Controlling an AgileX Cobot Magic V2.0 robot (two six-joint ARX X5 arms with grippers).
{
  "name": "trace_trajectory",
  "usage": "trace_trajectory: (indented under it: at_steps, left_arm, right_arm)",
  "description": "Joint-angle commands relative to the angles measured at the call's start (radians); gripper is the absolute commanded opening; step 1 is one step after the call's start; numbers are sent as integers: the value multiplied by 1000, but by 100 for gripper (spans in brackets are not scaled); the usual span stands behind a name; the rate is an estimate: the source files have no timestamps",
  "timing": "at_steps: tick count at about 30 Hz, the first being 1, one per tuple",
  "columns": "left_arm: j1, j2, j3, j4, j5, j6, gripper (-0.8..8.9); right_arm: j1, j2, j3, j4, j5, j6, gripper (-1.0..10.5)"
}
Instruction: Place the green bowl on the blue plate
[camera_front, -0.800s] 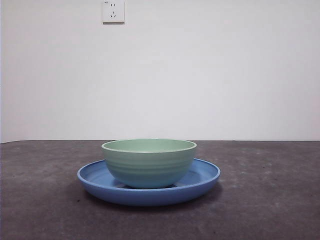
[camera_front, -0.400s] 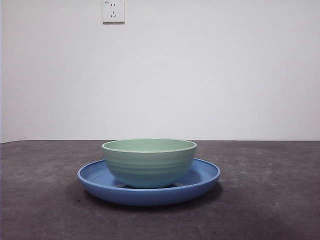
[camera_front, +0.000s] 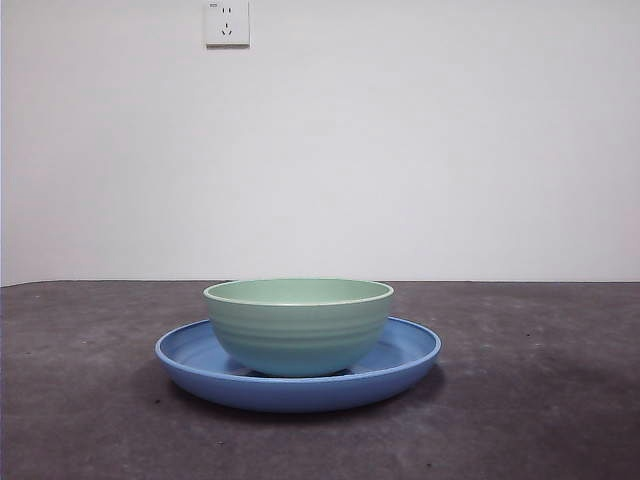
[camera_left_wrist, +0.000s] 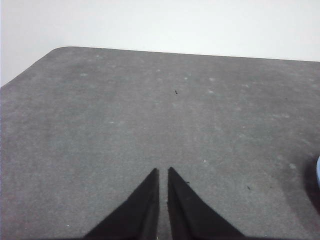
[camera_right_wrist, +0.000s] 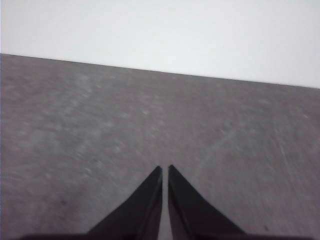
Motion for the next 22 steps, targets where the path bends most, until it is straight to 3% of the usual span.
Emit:
trace_trajectory:
  at_steps: [1, 6, 22]
  left_arm:
    - [-2, -1, -21, -5, -5, 17, 27]
    - [-2, -1, -21, -5, -5, 17, 27]
    - [-2, -1, -20, -5, -5, 16, 27]
  right_arm:
    - [16, 2, -18, 12, 55, 47, 18]
    - [40, 2, -54, 5, 114, 69, 18]
    - [40, 2, -117, 80, 108, 77, 18]
